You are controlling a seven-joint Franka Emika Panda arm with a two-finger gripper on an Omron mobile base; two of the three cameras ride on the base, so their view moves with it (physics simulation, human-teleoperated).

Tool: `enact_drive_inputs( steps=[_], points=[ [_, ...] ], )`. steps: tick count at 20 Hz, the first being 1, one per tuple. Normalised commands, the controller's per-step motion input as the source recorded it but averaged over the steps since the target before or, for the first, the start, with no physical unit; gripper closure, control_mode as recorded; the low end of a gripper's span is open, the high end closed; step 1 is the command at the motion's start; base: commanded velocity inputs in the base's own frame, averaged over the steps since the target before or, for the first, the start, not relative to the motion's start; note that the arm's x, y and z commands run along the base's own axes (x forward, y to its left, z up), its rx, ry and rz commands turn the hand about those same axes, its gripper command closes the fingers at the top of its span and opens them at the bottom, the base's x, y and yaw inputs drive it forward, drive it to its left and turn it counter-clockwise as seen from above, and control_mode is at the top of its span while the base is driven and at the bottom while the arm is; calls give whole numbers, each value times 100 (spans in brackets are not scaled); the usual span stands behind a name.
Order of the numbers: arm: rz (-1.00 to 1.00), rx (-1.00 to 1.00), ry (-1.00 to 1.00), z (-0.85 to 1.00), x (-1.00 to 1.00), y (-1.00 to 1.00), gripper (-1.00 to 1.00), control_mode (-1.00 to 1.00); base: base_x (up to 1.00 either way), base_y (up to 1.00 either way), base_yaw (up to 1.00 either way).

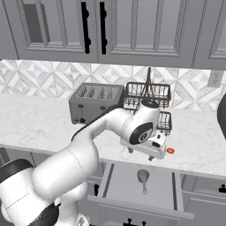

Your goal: Pick the measuring cup from the drawer and place it on the counter.

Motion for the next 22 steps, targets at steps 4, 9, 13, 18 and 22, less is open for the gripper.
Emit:
enact_drive_inputs(
  steps=[4, 9, 13, 18, 22],
  points=[
    [6, 0, -9, -98, -1, -38, -100, -100, 0, 0, 0],
    [10, 0, -17, -99, -3, -20, -100, -100, 0, 0, 0],
    [12, -5, -13, -83, 0, 0, -100, -100, 0, 0, 0],
    [8, -3, -2, -52, 6, -1, -100, -100, 0, 0, 0],
    [12, 0, 8, -21, 19, -10, -100, -100, 0, 0, 0]
  ],
)
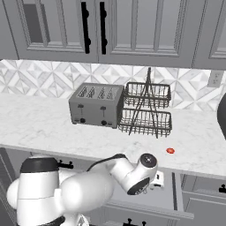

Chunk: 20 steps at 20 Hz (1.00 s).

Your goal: Pick the measuring cup from the drawer and place it on the counter.

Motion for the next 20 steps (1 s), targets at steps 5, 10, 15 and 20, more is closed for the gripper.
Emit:
enact_drive_inputs(
  steps=[5, 10, 15, 20],
  points=[
    [10, 0, 6, -18, 17, -11, -100, -100, 0, 0, 0],
    [9, 0, -6, -49, 13, -21, -100, -100, 0, 0, 0],
    [6, 2, -5, -24, 9, -30, -100, -100, 0, 0, 0],
    [4, 4, 0, 0, 20, -39, -100, -100, 0, 0, 0]
  ],
)
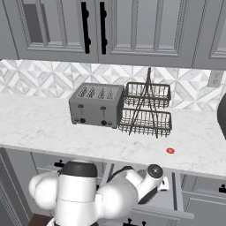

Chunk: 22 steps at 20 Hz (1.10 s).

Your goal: Pick the measuring cup from the drawer and place it on the counter.

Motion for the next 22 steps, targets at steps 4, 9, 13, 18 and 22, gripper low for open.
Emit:
enact_drive_inputs(
  steps=[4, 9, 13, 18, 22],
  points=[
    [1, 4, 0, 0, 32, -14, -100, -100, 0, 0, 0],
    [0, 1, 0, -9, 17, 0, -100, -100, 0, 0, 0],
    [0, 0, 0, -19, 2, 0, -100, -100, 0, 0, 0],
    [0, 0, 0, -15, 0, 0, -100, -100, 0, 0, 0],
    [0, 0, 1, -4, 7, 1, -100, -100, 0, 0, 0]
  ],
)
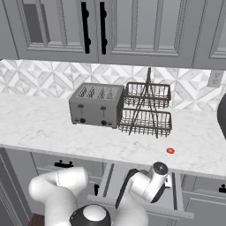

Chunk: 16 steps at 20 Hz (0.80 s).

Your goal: Pick the measuring cup from the drawer and place it on the counter.

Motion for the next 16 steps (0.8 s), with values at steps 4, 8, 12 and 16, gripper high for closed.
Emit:
enact_drive_inputs(
  steps=[4, 8, 12, 16],
  points=[
    [0, 0, 0, 0, 1, 4, -100, -100, 0, 0, 0],
    [0, 0, 0, 0, 1, 1, -100, -100, 0, 0, 0],
    [0, 0, 0, 0, 0, 1, -100, -100, 0, 0, 0],
    [0, 0, 0, 0, -1, 0, -100, -100, 0, 0, 0]
  ],
)
